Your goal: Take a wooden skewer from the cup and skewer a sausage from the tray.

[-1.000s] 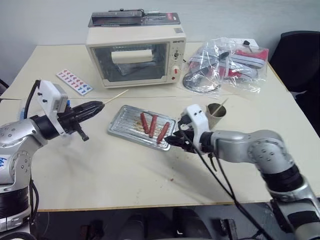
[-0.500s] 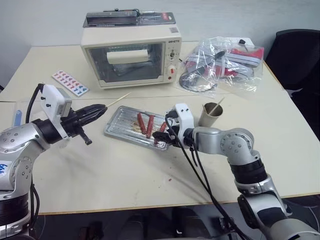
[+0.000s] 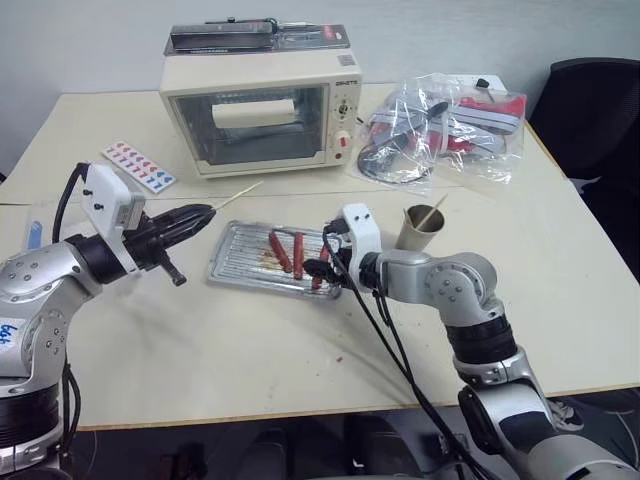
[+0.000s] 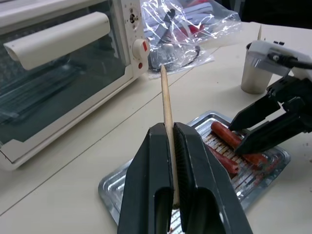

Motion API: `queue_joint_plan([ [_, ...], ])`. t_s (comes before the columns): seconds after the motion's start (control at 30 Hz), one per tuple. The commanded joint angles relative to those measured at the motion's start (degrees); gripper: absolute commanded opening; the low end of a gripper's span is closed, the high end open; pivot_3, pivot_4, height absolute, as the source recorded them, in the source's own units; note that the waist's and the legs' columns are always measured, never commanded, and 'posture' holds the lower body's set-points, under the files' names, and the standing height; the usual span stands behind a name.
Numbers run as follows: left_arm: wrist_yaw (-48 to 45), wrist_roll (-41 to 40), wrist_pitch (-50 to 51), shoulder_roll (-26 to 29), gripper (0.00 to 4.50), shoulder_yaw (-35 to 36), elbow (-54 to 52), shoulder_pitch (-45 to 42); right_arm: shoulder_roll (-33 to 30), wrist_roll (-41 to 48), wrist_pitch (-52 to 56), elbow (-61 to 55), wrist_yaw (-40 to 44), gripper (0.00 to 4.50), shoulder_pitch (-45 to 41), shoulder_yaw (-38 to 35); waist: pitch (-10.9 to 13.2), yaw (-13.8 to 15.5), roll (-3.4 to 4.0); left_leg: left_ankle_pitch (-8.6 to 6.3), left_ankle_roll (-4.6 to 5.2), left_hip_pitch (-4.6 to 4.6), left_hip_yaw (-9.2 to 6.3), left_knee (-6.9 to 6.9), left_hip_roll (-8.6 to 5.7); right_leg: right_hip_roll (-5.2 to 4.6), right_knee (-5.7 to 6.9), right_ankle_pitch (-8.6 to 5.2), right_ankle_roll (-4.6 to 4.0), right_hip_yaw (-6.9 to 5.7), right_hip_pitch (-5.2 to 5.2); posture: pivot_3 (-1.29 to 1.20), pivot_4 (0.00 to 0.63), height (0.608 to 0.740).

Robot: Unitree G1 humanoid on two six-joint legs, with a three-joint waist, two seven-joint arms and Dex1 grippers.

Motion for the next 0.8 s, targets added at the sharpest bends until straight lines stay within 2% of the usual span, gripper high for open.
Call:
queue_joint_plan([
  [0.03,0.38,-0.65,-0.92,-0.19,0.00,0.63,-0.70,-0.78,-0.53,-4.11,-0.62,-2.46,3.50,3.83,0.47,2.33,0.00,-0.01,0.00,0.00,0.00,0.00,0.00,0.00,0.00,0.00,-0.01,0.00,0.00,0.00,0.00,0.00,0.150,0.740],
  [0.33,0.32,-0.52,-1.18,-0.23,0.00,0.55,-0.33,-0.97,-1.77,-12.68,-3.27,-4.07,9.71,3.83,1.09,5.69,0.00,0.01,0.00,0.00,-0.01,0.00,-0.01,0.00,-0.02,0.00,-0.01,0.00,0.00,0.00,0.00,0.00,0.150,0.740],
  [0.53,0.38,-0.45,-1.36,-0.41,0.00,0.34,0.24,-1.80,-1.36,-16.49,-4.18,-4.21,12.30,2.54,1.75,6.09,0.00,0.02,0.00,0.00,-0.01,0.00,-0.01,0.00,-0.03,-0.01,-0.01,0.00,0.00,0.00,0.00,0.00,0.150,0.740],
  [0.8,0.19,-0.29,-1.71,-0.48,0.00,0.21,0.68,-2.00,-0.68,-20.07,-4.59,-4.15,14.59,2.54,2.16,6.02,0.00,0.00,0.00,0.00,-0.01,0.00,-0.02,0.00,-0.04,-0.01,-0.01,0.00,0.00,0.00,-0.01,0.00,0.150,0.740],
])
